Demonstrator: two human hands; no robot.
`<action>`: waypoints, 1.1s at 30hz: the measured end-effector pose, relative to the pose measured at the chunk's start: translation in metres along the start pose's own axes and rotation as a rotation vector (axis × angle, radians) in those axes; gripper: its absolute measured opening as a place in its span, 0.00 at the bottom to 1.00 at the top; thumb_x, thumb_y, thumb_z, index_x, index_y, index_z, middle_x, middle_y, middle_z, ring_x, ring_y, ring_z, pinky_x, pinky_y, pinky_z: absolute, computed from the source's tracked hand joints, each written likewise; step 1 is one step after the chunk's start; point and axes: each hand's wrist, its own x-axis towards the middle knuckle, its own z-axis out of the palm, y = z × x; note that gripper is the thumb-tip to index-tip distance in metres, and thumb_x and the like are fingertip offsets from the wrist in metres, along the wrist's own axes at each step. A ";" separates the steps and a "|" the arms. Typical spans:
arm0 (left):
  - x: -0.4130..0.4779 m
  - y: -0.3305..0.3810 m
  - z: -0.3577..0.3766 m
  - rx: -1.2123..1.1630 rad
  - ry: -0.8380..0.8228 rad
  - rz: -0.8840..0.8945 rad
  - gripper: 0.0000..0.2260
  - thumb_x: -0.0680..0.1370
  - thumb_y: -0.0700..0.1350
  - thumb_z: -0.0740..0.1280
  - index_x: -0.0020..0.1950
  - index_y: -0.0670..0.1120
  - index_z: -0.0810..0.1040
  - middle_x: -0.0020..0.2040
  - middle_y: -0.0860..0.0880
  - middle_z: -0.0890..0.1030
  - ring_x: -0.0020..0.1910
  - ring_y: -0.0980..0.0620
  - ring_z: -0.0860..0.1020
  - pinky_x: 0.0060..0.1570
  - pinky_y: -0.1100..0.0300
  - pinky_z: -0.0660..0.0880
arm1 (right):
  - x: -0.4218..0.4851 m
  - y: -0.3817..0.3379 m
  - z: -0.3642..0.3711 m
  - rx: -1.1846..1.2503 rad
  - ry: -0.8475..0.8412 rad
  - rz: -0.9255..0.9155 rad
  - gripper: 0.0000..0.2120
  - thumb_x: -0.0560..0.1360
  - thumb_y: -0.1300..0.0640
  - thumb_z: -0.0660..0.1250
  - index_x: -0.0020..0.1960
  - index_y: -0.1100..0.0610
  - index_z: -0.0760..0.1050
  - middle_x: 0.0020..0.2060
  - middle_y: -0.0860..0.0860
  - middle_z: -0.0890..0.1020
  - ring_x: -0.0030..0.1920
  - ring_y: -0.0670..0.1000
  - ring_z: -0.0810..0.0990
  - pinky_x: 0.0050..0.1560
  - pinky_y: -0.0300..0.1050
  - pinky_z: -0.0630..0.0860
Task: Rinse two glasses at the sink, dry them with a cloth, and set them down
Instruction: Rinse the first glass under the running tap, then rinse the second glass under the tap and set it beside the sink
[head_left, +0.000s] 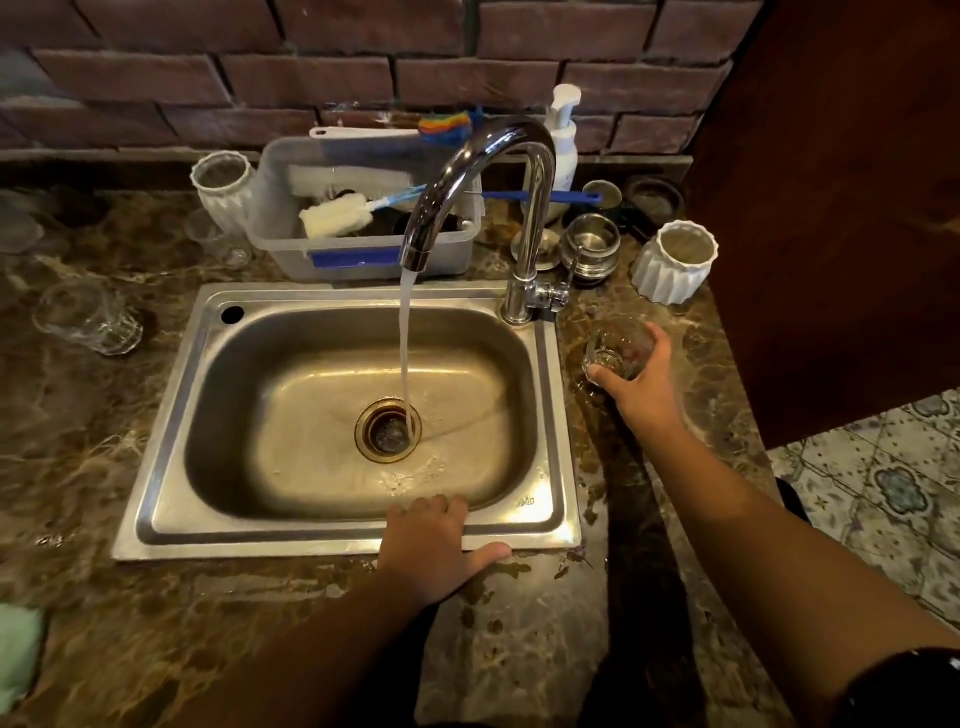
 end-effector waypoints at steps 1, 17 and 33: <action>-0.001 0.001 -0.002 0.002 -0.019 0.001 0.45 0.67 0.83 0.42 0.66 0.52 0.73 0.62 0.49 0.80 0.61 0.46 0.76 0.60 0.46 0.71 | -0.004 -0.001 0.000 0.007 0.004 0.014 0.50 0.69 0.55 0.80 0.80 0.50 0.52 0.75 0.53 0.69 0.73 0.53 0.69 0.70 0.47 0.66; -0.083 -0.160 -0.016 -0.033 0.104 -0.117 0.32 0.77 0.71 0.42 0.69 0.55 0.71 0.68 0.50 0.75 0.72 0.47 0.69 0.75 0.37 0.53 | -0.173 -0.035 0.134 -0.218 -0.115 -0.033 0.31 0.75 0.56 0.74 0.73 0.60 0.67 0.67 0.60 0.75 0.66 0.59 0.75 0.67 0.56 0.73; -0.108 -0.269 0.008 -0.185 0.370 -0.203 0.41 0.73 0.79 0.52 0.78 0.56 0.68 0.83 0.49 0.59 0.82 0.50 0.54 0.73 0.35 0.31 | -0.174 -0.170 0.412 -0.322 -0.643 -0.389 0.40 0.72 0.48 0.77 0.77 0.56 0.61 0.73 0.57 0.69 0.72 0.55 0.70 0.69 0.46 0.69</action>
